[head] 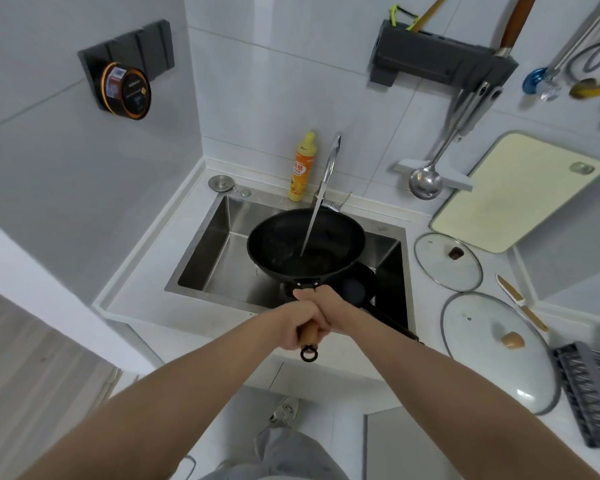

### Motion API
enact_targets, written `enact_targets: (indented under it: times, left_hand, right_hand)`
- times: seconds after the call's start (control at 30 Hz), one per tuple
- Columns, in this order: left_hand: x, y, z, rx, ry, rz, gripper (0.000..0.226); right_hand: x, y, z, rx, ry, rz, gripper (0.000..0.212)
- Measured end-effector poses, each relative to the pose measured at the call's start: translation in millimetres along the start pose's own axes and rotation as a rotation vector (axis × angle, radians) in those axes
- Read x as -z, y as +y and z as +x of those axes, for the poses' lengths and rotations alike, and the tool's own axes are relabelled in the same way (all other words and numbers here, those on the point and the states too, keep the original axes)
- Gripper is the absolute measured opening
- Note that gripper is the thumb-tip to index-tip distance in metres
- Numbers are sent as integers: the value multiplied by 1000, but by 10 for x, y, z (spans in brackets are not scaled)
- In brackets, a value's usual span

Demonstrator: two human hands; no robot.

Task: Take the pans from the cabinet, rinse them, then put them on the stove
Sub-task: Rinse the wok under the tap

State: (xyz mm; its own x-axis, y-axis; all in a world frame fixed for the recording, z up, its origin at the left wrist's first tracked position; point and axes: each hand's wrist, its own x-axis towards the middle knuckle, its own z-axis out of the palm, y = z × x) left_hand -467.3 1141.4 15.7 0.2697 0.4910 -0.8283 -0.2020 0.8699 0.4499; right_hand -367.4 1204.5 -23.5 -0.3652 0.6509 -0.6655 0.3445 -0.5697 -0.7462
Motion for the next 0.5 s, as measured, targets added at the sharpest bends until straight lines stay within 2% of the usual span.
enact_targets:
  times: [0.07, 0.1, 0.17, 0.23, 0.3, 0.37, 0.4, 0.5]
  left_hand:
    - [-156, 29, -34, -48, 61, 60, 10]
    - [-244, 60, -47, -90, 97, 69, 20]
    - [-361, 93, -6, -159, 181, 55, 37]
    - [-366, 110, -5, -159, 257, 100, 34]
    - [-283, 143, -16, -115, 252, 96, 17]
    - [-218, 222, 2, -90, 246, 73, 11]
    - [-208, 268, -23, -90, 244, 45, 10]
    - [-168, 443, 108, -98, 237, -75, 26]
  right_hand:
    - [88, -28, -10, -30, -4, -54, 42]
    - [120, -52, -24, -45, -15, -74, 45]
    - [171, -110, -22, -60, -63, -103, 44]
    - [186, -146, -5, -77, -104, -77, 42]
    - [170, -179, 18, -101, -172, -51, 42]
    - [181, -220, 99, -127, -244, -38, 43]
    - [194, -234, 154, -145, -262, -32, 44]
    - [343, -373, 289, -169, -306, -103, 49]
